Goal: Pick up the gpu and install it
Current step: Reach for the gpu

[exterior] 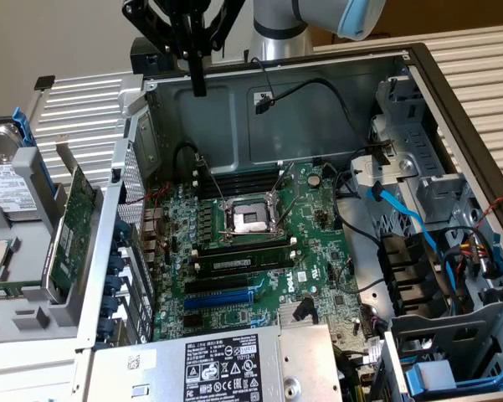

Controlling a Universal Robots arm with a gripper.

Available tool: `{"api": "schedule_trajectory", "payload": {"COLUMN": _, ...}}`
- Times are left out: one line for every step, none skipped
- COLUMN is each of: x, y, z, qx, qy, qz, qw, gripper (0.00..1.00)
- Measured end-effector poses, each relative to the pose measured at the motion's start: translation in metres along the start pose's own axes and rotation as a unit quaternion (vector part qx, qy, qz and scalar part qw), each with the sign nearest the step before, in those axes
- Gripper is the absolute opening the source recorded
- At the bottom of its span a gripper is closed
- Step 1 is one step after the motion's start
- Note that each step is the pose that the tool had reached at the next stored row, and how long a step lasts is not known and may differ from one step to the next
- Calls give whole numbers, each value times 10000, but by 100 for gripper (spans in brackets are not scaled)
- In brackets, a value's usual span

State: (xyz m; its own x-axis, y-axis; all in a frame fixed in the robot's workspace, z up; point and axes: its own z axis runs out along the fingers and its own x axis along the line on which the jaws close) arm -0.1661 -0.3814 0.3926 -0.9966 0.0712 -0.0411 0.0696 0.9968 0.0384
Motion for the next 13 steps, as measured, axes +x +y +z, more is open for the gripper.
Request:
{"api": "schedule_trajectory", "payload": {"x": 38, "y": -3, "z": -2, "qx": 0, "qy": -1, "qz": 0, "qw": 10000, "gripper": 11}}
{"api": "schedule_trajectory", "payload": {"x": 79, "y": -5, "z": -4, "qx": 0, "qy": -2, "qz": -1, "qw": 10000, "gripper": 11}}
{"api": "schedule_trajectory", "payload": {"x": 118, "y": -8, "z": -5, "qx": 0, "qy": -2, "qz": -1, "qw": 10000, "gripper": 11}}
{"api": "schedule_trajectory", "payload": {"x": 159, "y": -10, "z": -7, "qx": 0, "qy": -2, "qz": 0, "qw": 10000, "gripper": 11}}
{"api": "schedule_trajectory", "payload": {"x": 202, "y": -13, "z": -9, "qx": 0, "qy": -2, "qz": 0, "qw": 10000, "gripper": 11}}
{"api": "schedule_trajectory", "payload": {"x": 250, "y": -17, "z": -11, "qx": 0, "qy": -2, "qz": -1, "qw": 10000, "gripper": 11}}
{"api": "schedule_trajectory", "payload": {"x": 292, "y": -20, "z": -13, "qx": 0, "qy": -2, "qz": -1, "qw": 10000, "gripper": 11}}
{"api": "schedule_trajectory", "payload": {"x": 340, "y": -23, "z": -15, "qx": 0, "qy": -2, "qz": -1, "qw": 10000, "gripper": 11}}
{"api": "schedule_trajectory", "payload": {"x": 385, "y": -26, "z": -17, "qx": 0, "qy": -2, "qz": 0, "qw": 10000, "gripper": 11}}
{"api": "schedule_trajectory", "payload": {"x": 430, "y": -29, "z": -19, "qx": 0, "qy": -2, "qz": 0, "qw": 10000, "gripper": 11}}
{"api": "schedule_trajectory", "payload": {"x": 474, "y": -32, "z": -21, "qx": 0, "qy": -2, "qz": -1, "qw": 10000, "gripper": 11}}
{"api": "schedule_trajectory", "payload": {"x": 523, "y": -36, "z": -23, "qx": 0, "qy": -2, "qz": 0, "qw": 10000, "gripper": 11}}
{"api": "schedule_trajectory", "payload": {"x": 568, "y": -39, "z": -25, "qx": 0, "qy": -2, "qz": 0, "qw": 10000, "gripper": 11}}
